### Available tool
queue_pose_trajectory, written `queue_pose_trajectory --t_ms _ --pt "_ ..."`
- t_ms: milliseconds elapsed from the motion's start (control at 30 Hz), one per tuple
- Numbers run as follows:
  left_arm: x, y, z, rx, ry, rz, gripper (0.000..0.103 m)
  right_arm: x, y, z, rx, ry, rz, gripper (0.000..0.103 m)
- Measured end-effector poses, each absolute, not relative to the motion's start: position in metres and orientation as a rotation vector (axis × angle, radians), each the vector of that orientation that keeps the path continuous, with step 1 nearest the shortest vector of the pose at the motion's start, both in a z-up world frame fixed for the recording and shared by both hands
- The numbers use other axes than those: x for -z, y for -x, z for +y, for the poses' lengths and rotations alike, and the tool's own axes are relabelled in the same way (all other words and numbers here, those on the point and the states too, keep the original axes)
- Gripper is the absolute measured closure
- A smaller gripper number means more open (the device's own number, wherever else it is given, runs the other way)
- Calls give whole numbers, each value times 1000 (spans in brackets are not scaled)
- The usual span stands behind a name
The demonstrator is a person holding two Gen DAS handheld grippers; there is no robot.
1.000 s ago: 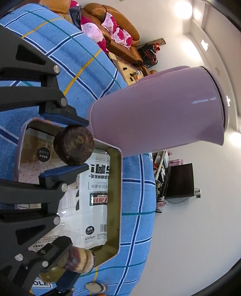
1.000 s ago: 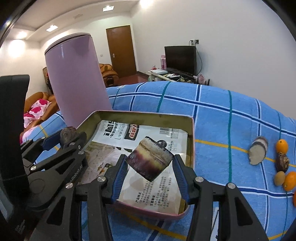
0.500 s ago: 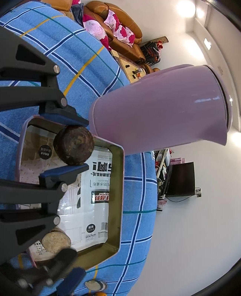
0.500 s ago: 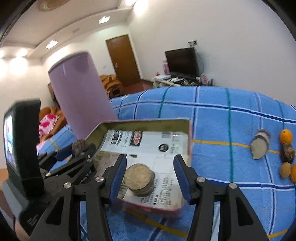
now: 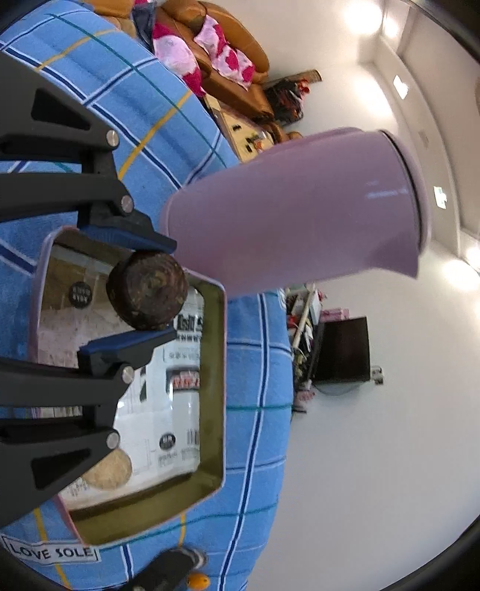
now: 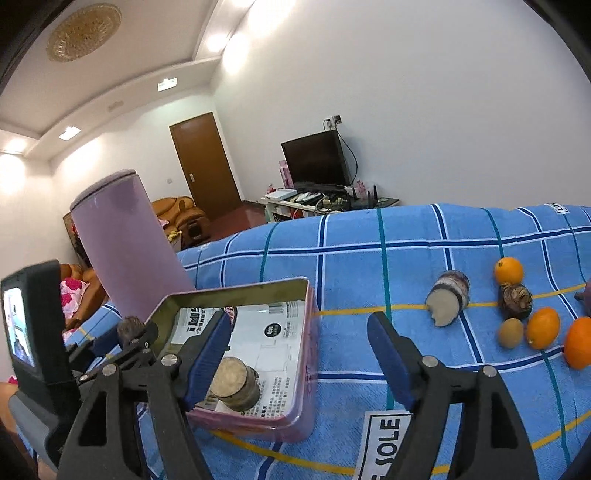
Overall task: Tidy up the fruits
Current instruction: 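Open the right tool over the tin while the left tool releases the taro into it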
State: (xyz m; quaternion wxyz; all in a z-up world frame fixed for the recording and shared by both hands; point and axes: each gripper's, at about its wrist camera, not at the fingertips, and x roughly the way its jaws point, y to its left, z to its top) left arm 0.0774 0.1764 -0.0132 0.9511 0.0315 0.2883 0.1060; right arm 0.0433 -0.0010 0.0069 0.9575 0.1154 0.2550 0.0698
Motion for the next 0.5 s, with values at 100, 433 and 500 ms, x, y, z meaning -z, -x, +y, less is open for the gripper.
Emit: queue_pose_trajectory --t_ms 100,433,500 --pt "12 -78 170 -150 -61 585 61 -8 -42 -3 -130 -238 512 26" --pt "15 -82 169 -67 -9 629 27 -5 -41 -17 -117 -292 518 25" --pt "8 -76 172 -71 14 591 12 -6 -41 -19 -115 -296 514 25"
